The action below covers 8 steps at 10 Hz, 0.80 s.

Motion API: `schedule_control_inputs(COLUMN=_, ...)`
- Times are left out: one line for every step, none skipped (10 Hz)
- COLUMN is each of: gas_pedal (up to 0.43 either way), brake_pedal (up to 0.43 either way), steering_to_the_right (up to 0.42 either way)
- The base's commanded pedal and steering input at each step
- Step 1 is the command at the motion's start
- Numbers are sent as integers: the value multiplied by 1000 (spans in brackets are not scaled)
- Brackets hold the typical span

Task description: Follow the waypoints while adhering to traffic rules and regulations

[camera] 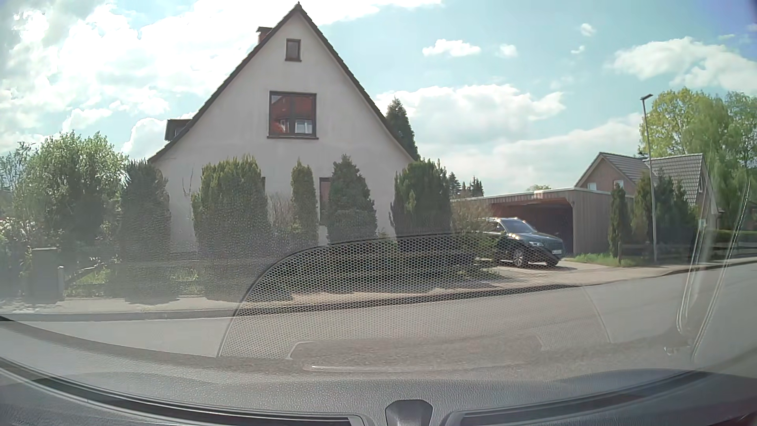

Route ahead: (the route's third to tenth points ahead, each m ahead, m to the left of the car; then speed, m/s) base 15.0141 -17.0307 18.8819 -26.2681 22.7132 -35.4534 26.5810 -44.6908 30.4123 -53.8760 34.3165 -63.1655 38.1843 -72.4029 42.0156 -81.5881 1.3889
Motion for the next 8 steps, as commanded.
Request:
schedule_control_inputs(gas_pedal=39, brake_pedal=0, steering_to_the_right=577)
schedule_control_inputs(gas_pedal=39, brake_pedal=0, steering_to_the_right=600)
schedule_control_inputs(gas_pedal=39, brake_pedal=0, steering_to_the_right=626)
schedule_control_inputs(gas_pedal=39, brake_pedal=0, steering_to_the_right=653)
schedule_control_inputs(gas_pedal=47, brake_pedal=0, steering_to_the_right=667)
schedule_control_inputs(gas_pedal=47, brake_pedal=0, steering_to_the_right=673)
schedule_control_inputs(gas_pedal=47, brake_pedal=0, steering_to_the_right=672)
schedule_control_inputs(gas_pedal=39, brake_pedal=0, steering_to_the_right=669)
